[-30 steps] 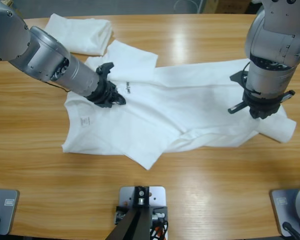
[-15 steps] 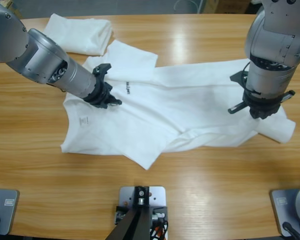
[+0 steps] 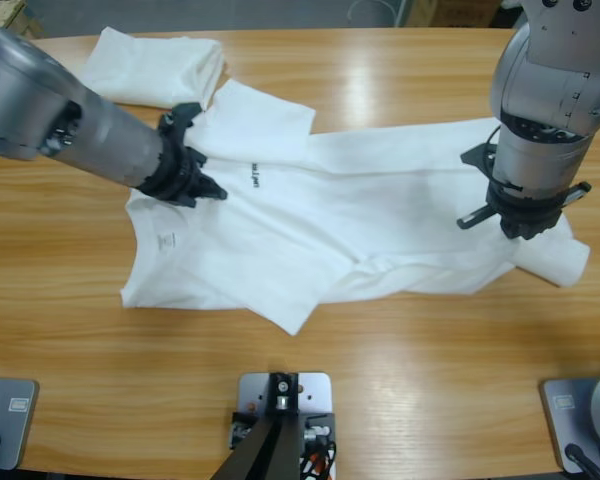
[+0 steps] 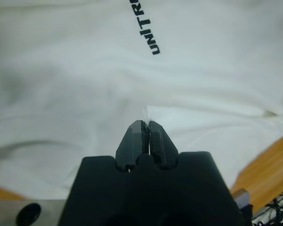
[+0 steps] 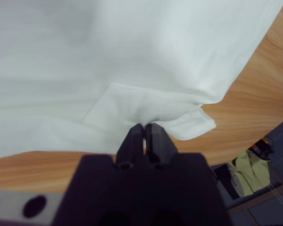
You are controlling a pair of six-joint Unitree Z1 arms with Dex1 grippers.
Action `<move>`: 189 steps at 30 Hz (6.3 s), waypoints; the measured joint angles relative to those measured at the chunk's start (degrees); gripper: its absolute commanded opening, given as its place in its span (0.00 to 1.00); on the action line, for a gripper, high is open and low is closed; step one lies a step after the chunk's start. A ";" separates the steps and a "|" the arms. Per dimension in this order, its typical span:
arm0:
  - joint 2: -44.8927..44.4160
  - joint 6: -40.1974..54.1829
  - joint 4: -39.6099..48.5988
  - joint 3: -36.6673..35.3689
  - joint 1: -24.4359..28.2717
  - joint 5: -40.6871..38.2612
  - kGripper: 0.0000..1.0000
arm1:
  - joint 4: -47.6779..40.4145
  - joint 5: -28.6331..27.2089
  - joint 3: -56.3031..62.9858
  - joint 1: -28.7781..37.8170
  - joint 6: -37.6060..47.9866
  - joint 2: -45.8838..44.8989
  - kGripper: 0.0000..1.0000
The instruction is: Fold clothes
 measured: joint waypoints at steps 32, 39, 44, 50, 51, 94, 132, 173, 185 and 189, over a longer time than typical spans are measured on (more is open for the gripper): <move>-6.00 -5.30 8.38 5.67 0.77 9.97 0.00 | -8.10 0.88 0.45 0.50 -1.05 -7.48 0.00; -5.34 -6.87 8.38 4.49 1.99 10.05 0.00 | -11.11 5.05 1.66 -1.56 -1.59 -9.14 0.00; -4.31 -6.89 8.38 4.07 2.07 10.06 0.00 | -11.11 3.41 2.28 -2.25 -2.63 -9.14 0.00; -3.03 -6.89 8.39 3.83 2.07 11.73 0.00 | -11.17 3.36 2.33 -4.81 -3.58 -9.12 0.00; -2.90 -6.89 8.39 3.58 2.07 12.13 0.00 | -11.26 3.35 2.35 -4.85 -3.61 -9.12 0.00; -10.67 -5.83 9.63 1.33 -12.25 27.23 0.60 | -14.21 2.01 10.41 -5.03 16.73 -26.86 0.93; 4.71 -1.97 12.30 2.05 -21.89 20.69 0.00 | -41.44 13.38 39.00 -26.78 40.96 -35.61 0.64; 2.71 -2.54 8.49 5.31 -17.50 12.49 0.00 | -45.78 16.57 40.42 -33.07 36.09 -28.91 0.09; 2.71 -2.54 8.49 5.31 -17.50 12.49 0.00 | -48.15 17.97 41.19 -33.08 31.68 -28.79 0.00; 2.71 -2.54 8.49 5.33 -17.50 12.49 0.00 | -45.95 16.84 40.58 -33.08 27.73 -28.79 0.00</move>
